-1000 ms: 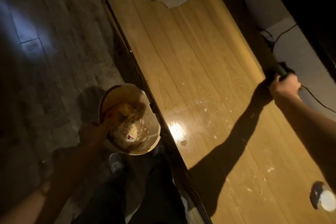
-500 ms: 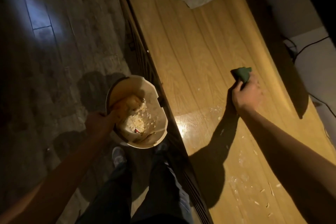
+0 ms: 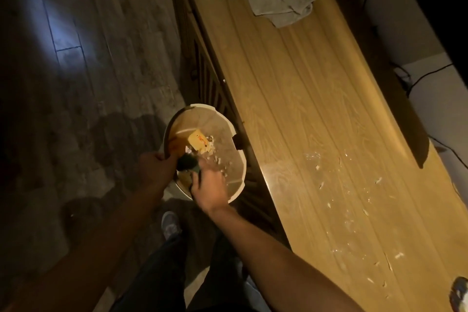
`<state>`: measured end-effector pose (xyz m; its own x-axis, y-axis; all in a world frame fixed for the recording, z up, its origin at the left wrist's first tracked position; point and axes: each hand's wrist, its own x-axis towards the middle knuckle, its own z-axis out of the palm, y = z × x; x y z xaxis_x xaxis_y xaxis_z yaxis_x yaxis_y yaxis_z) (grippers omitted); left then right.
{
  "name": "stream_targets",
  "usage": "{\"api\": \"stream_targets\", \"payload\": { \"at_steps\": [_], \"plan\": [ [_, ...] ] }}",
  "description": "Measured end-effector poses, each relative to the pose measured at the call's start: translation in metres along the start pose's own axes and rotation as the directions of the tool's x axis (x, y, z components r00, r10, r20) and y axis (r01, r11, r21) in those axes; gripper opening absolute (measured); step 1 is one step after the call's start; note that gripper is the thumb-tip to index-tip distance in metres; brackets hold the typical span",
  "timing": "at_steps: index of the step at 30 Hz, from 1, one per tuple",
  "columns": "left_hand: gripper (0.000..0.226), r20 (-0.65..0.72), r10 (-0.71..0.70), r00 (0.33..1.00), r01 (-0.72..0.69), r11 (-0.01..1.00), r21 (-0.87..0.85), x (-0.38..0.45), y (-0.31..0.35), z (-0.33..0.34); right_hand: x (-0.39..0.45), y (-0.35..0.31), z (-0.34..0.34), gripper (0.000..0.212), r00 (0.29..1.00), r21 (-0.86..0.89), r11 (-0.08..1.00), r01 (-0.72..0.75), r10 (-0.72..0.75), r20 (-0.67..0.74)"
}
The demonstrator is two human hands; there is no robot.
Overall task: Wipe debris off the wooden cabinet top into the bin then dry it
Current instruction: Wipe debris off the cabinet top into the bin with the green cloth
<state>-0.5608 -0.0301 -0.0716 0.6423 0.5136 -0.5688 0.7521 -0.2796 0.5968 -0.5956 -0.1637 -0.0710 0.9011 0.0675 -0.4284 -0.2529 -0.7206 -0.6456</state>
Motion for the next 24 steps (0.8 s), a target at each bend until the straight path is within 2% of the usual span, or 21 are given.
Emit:
{"api": "stream_targets", "payload": {
  "at_steps": [3, 8, 11, 13, 16, 18, 21, 23, 24],
  "plan": [
    [0.036, 0.006, -0.002, 1.0, 0.002, 0.998, -0.059, -0.001, 0.003, -0.004, 0.01, -0.006, -0.016, 0.047, 0.999, 0.086, 0.996, 0.035, -0.032, -0.037],
    [0.036, -0.027, -0.055, 0.998, 0.052, 0.994, -0.092, 0.012, 0.015, -0.008, 0.064, -0.022, -0.1, 0.035, 0.95, 0.202, 0.97, 0.134, -0.068, -0.305],
    [0.037, -0.049, -0.054, 0.997, 0.049, 0.994, -0.094, 0.025, 0.024, -0.012, 0.116, -0.02, -0.163, 0.037, 0.878, 0.158, 0.986, 0.052, 0.03, -0.478],
    [0.036, -0.055, -0.048, 0.997, 0.042, 0.994, -0.103, 0.036, 0.029, -0.014, 0.155, -0.01, -0.204, 0.041, 0.844, 0.075, 0.997, -0.024, 0.061, -0.532],
    [0.037, -0.056, -0.016, 0.998, 0.011, 0.997, -0.083, 0.046, 0.038, -0.01, 0.198, 0.008, -0.234, 0.044, 0.882, 0.011, 0.985, -0.173, 0.16, -0.444],
    [0.032, -0.061, -0.006, 0.998, 0.002, 0.997, -0.072, 0.054, 0.043, -0.007, 0.209, 0.008, -0.217, 0.042, 0.905, -0.142, 0.968, -0.208, 0.135, -0.404],
    [0.028, -0.08, 0.001, 0.997, -0.008, 0.996, -0.088, 0.062, 0.047, -0.004, 0.196, -0.01, -0.16, 0.049, 0.91, -0.309, 0.951, -0.011, -0.119, -0.398],
    [0.029, -0.07, 0.006, 0.998, -0.013, 0.994, -0.107, 0.066, 0.049, -0.006, 0.176, -0.026, -0.114, 0.06, 0.899, -0.397, 0.905, 0.149, -0.292, -0.327],
    [0.029, -0.06, 0.007, 0.998, -0.014, 0.993, -0.117, 0.067, 0.05, -0.007, 0.164, -0.033, -0.091, 0.063, 0.906, -0.426, 0.885, 0.188, -0.324, -0.272]
  ]
}}
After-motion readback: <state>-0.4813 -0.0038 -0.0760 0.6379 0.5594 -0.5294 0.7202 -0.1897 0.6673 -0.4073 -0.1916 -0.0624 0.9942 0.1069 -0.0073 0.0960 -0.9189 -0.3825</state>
